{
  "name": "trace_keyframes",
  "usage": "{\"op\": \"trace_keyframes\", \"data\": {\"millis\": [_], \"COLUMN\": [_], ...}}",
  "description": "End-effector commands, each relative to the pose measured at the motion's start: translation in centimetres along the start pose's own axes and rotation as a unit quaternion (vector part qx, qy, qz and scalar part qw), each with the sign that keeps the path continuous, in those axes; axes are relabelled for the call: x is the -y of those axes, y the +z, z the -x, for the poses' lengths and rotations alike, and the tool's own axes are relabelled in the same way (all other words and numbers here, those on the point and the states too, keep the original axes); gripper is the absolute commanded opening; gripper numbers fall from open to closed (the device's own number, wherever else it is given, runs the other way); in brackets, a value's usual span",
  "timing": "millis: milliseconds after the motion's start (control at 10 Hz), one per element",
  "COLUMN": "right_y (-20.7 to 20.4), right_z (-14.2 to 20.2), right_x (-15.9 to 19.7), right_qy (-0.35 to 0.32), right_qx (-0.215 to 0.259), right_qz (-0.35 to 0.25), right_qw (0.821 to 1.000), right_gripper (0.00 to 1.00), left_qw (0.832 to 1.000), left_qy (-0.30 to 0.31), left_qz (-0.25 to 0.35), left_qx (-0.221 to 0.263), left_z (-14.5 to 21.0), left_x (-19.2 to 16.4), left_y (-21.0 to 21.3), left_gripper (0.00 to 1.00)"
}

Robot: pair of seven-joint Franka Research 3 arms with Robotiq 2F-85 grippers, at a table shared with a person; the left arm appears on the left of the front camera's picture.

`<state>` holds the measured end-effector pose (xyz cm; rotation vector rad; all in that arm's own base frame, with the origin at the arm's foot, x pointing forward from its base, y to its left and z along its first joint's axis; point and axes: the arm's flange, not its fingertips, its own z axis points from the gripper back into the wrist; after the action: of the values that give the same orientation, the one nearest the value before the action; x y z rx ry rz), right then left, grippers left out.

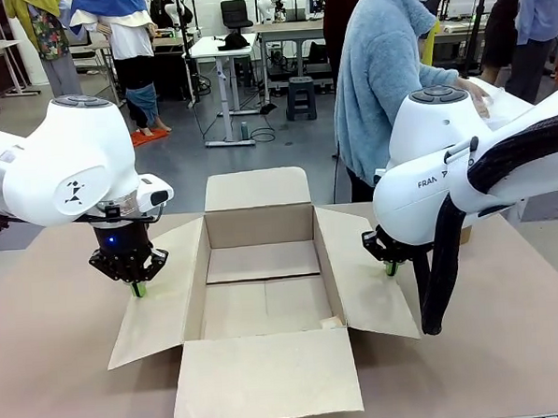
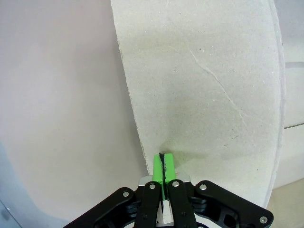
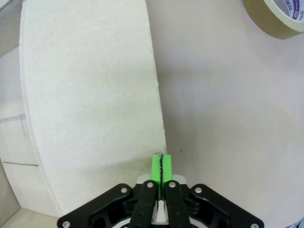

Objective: Wrap the clocks to prevent damage.
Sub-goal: Once the human has placed the objects inside and stepped back, release both hands from the side flaps of the Package Box.

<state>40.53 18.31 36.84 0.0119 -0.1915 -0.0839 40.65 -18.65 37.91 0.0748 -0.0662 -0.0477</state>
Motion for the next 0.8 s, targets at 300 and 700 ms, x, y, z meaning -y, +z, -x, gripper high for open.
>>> {"op": "trace_keyframes", "data": {"millis": [300, 700], "right_y": [-0.02, -0.02], "right_z": [0.02, 0.02], "right_x": [-0.05, -0.05], "right_qy": [-0.003, -0.003], "right_qx": [0.002, 0.002], "right_qz": [0.003, 0.003], "right_qw": [1.000, 1.000], "right_gripper": [0.01, 0.01], "left_qw": [1.000, 1.000], "left_qy": [0.000, 0.000], "left_qz": [0.000, 0.000], "left_qx": [-0.001, -0.001], "left_z": [0.06, 0.06], "left_x": [-0.01, -0.01], "left_y": [-0.08, -0.08], "left_gripper": [0.00, 0.00]}}
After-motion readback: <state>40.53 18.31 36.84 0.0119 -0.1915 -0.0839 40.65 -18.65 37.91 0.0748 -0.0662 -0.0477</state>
